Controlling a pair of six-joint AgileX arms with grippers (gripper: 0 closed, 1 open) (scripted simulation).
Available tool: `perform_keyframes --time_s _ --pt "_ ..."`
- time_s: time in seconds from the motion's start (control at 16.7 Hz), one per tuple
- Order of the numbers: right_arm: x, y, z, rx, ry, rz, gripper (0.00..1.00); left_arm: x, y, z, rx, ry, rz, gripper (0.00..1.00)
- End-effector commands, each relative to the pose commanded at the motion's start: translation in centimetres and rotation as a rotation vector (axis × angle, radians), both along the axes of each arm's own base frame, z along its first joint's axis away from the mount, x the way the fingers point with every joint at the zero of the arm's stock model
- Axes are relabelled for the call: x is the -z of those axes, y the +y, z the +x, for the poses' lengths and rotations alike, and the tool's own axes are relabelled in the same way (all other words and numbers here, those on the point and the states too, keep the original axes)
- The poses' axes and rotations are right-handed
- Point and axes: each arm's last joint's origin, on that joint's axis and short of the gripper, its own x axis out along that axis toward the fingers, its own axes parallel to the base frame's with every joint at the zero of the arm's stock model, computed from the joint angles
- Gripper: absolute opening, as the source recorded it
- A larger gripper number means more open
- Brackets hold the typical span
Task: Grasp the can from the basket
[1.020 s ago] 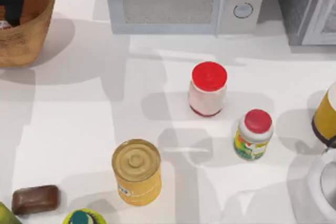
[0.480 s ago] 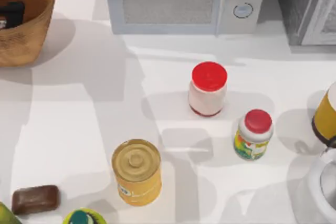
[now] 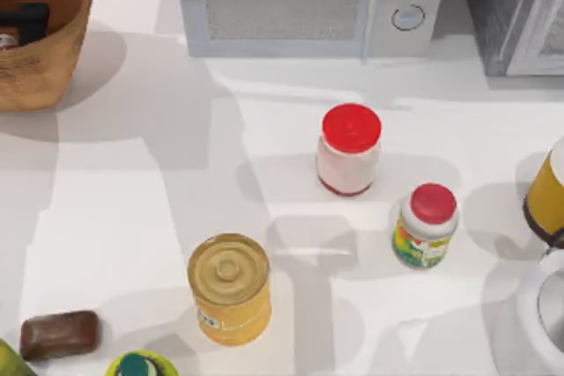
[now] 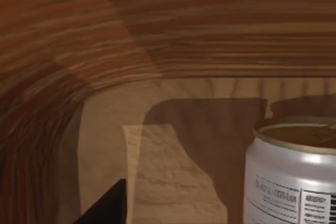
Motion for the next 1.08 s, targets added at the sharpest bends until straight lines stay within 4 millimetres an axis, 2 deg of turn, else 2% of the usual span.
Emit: perform_keyframes --time_s 0.78,1.08 --pt "0.0 0.0 0.0 0.0 0.0 0.0 1.0 0.0 0.0 0.0 0.0 0.0 0.0 0.02" --pt "0.0 0.0 0.0 0.0 0.0 0.0 1.0 0.0 0.0 0.0 0.0 0.0 0.0 0.0"
